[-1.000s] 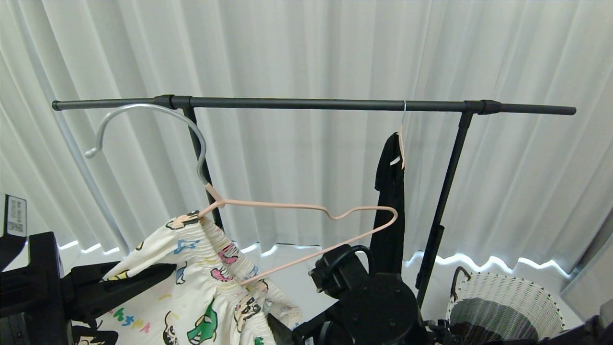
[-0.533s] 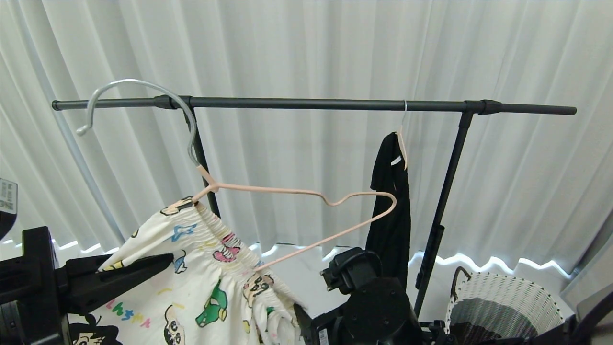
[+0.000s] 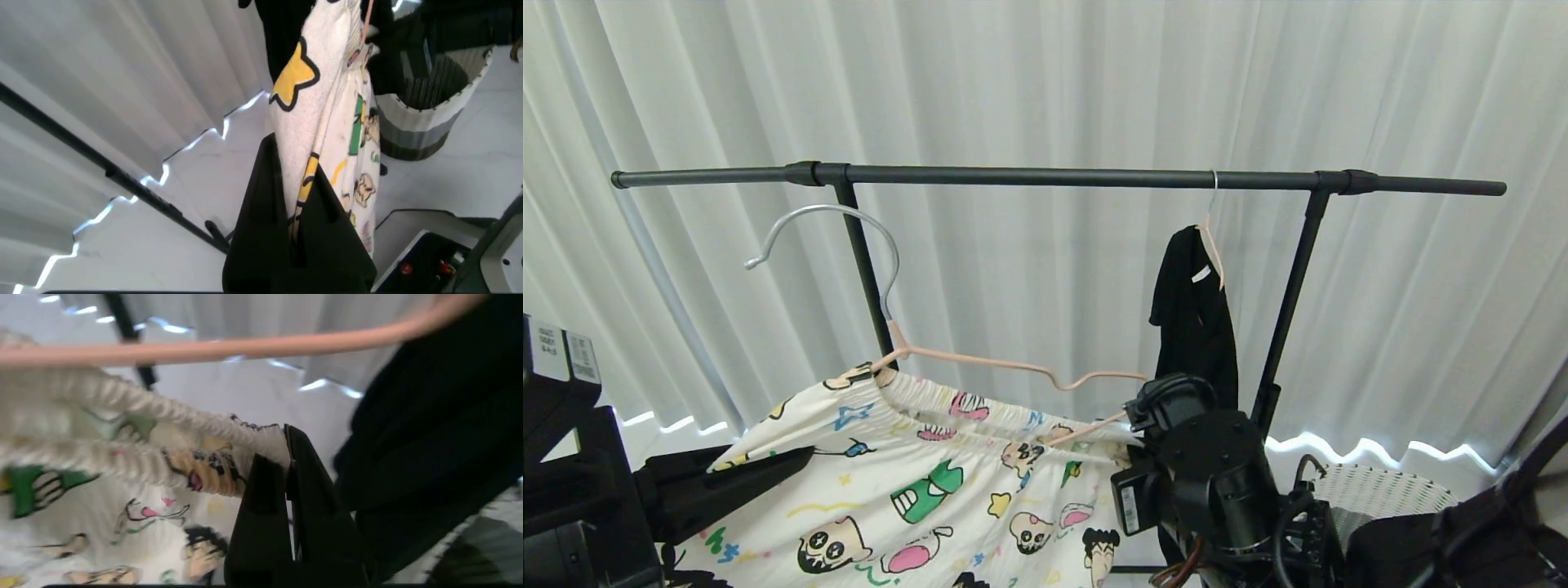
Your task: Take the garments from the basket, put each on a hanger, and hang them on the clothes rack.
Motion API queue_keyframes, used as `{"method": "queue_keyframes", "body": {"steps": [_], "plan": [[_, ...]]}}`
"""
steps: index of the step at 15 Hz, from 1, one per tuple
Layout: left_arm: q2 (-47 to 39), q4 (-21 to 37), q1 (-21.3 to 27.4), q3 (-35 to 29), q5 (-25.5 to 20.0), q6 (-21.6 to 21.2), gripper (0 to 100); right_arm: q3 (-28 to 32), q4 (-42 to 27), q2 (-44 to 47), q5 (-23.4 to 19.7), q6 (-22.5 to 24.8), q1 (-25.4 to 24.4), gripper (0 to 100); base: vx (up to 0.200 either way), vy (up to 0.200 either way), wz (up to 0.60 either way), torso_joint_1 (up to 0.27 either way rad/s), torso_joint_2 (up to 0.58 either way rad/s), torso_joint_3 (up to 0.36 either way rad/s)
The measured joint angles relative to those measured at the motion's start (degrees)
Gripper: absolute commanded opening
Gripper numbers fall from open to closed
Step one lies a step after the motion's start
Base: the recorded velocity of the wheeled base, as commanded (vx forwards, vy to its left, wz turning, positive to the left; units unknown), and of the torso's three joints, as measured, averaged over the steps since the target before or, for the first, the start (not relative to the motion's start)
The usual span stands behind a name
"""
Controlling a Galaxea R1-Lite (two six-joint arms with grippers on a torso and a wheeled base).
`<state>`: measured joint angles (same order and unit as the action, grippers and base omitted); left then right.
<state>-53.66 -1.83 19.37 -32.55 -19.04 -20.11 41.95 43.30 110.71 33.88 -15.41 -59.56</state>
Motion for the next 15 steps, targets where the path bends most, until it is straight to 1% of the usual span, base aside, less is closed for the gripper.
{"method": "queue_keyframes", "body": {"steps": [2, 4, 7, 10, 11, 12, 13, 14, 15], "plan": [[0.3, -0.9, -1.0, 0.4, -0.3, 0.0, 0, 0.0, 0.0, -1.0, -0.3, 2.9, 3.3, 0, 0.000, 0.000, 0.00, 0.000, 0.00, 0.000], [1.1, -0.9, -1.3, 1.5, -0.4, -0.2, 0, 0.2, 0.0, -1.8, -1.1, 4.4, 5.5, 0, 0.000, 0.000, 0.00, 0.000, 0.00, 0.000], [1.7, -1.0, -1.4, 4.2, -0.3, -1.0, 0, 0.3, -0.1, -3.4, -3.7, 6.3, 7.4, 0, 0.000, 0.000, 0.00, 0.000, 0.00, 0.000], [0.8, -0.8, -1.5, 7.1, 0.8, -3.7, 0, 0.4, -0.6, -5.8, -5.7, 8.1, 8.2, 0, 0.000, 0.000, 0.00, 0.000, 0.00, 0.000], [-0.3, -0.8, -1.5, 7.5, 3.1, -3.9, 0, 0.5, -0.9, -6.6, -5.9, 8.7, 8.2, 0, 0.000, 0.000, 0.00, 0.000, 0.00, 0.000], [-1.7, -0.9, -1.5, 7.6, 7.2, -3.6, 0, 0.7, -1.6, -7.6, -6.0, 9.5, 8.1, 0, 0.000, 0.000, 0.00, 0.000, 0.00, 0.000], [-3.3, -1.1, -1.5, 7.5, 10.3, -2.4, 0, 1.0, -2.5, -8.6, -6.3, 10.2, 7.9, 0, 0.000, 0.000, 0.00, 0.000, 0.00, 0.000], [-4.5, -1.5, -1.5, 6.8, 11.6, -0.3, 0, 1.2, -3.6, -9.8, -7.0, 10.8, 7.7, 0, 0.000, 0.000, 0.00, 0.000, 0.00, 0.000], [-5.5, -2.0, -1.2, 6.2, 11.8, 1.4, 0, 1.3, -4.2, -11.1, -7.8, 11.7, 7.2, 0, 0.000, 0.000, 0.00, 0.000, 0.00, 0.000]]}}
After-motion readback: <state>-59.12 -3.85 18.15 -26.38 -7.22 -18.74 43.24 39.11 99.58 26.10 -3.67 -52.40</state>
